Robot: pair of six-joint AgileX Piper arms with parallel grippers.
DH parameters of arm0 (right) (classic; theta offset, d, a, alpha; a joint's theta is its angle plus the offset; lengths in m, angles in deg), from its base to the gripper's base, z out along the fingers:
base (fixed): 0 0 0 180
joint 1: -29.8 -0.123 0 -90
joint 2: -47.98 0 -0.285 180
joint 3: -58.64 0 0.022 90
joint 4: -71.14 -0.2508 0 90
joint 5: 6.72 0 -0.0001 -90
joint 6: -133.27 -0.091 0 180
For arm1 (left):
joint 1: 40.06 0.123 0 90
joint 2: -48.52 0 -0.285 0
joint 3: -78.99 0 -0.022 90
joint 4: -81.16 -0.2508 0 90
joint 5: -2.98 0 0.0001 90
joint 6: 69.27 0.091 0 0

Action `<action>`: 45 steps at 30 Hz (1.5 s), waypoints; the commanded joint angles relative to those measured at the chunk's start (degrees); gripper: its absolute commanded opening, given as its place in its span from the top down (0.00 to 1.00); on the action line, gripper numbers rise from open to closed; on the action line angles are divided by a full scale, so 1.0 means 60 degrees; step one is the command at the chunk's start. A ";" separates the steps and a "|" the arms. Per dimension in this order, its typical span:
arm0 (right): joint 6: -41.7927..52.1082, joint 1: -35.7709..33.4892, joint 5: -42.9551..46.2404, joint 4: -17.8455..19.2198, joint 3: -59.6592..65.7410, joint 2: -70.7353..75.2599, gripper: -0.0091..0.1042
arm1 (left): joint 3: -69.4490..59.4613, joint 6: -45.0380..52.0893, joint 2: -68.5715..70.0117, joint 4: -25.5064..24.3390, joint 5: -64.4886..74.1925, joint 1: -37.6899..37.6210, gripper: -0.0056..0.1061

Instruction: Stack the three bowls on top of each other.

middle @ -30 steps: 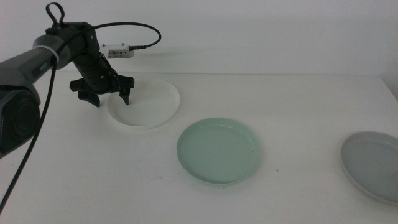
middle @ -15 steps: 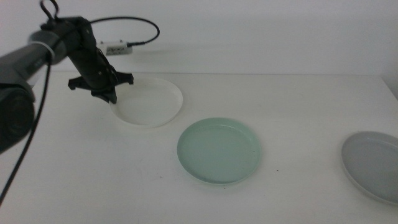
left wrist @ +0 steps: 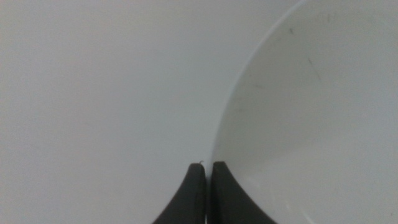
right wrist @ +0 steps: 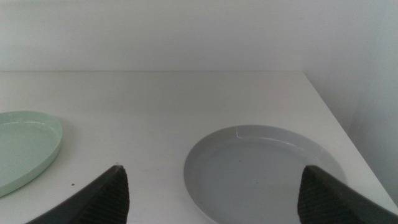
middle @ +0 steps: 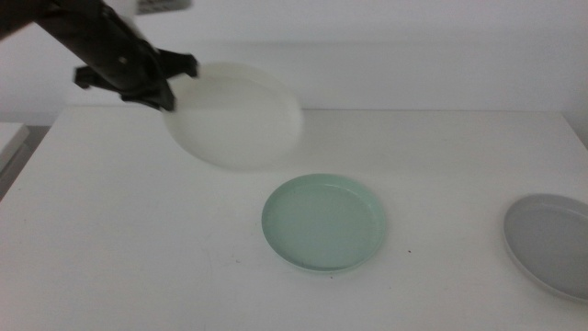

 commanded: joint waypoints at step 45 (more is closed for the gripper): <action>0.0056 0.0011 0.0084 0.0055 0.0033 0.0049 0.10 | -0.0523 0.1115 -0.1319 0.0641 -0.0352 -0.2515 0.18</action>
